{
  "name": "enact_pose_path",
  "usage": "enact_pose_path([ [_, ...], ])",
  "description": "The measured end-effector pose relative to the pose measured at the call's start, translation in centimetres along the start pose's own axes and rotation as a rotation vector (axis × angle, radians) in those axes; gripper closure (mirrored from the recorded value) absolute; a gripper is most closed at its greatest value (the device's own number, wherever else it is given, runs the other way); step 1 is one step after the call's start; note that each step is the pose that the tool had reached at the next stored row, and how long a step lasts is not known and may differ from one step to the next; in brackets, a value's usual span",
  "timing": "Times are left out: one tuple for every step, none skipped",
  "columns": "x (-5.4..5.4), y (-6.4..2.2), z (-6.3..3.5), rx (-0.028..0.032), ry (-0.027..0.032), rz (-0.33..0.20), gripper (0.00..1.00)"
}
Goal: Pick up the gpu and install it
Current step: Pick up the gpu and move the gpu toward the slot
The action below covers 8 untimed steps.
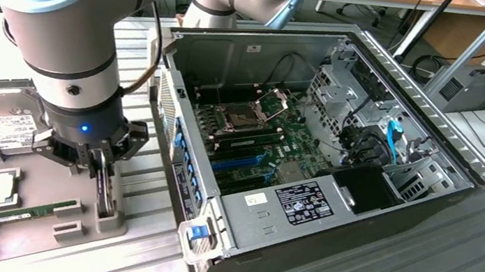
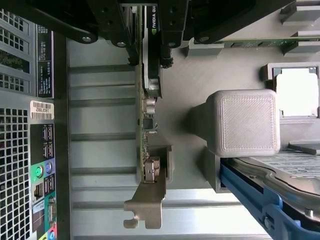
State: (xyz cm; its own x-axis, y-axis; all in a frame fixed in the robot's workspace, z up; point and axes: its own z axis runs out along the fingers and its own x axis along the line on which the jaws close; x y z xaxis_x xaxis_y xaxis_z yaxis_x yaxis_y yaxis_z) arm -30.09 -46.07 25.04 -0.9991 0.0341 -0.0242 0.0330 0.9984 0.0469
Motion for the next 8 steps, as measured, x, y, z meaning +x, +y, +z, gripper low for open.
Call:
enact_pose_path([
  [0.0, 0.01, -0.21, 0.0, 0.0, 0.0, 0.73],
  [0.0, 0.02, -0.52, 0.0, -0.0001, 0.0, 0.73],
  [0.0, 0.03, -0.68, 0.0, -0.0001, 0.0, 0.73],
  [0.0, 0.04, -0.97, 0.0, 0.0, 0.0, 0.73],
  [0.0, 0.06, -1.33, 0.0, 0.0, 0.0, 0.73],
  [0.0, 0.08, -1.72, 0.0, -0.0001, 0.0, 0.73],
  [-0.1, 0.1, -2.15, -0.0001, -0.0001, 0.0, 0.73],
  [-0.1, 0.11, -2.43, 0.0, 0.0, 0.0, 0.73],
])
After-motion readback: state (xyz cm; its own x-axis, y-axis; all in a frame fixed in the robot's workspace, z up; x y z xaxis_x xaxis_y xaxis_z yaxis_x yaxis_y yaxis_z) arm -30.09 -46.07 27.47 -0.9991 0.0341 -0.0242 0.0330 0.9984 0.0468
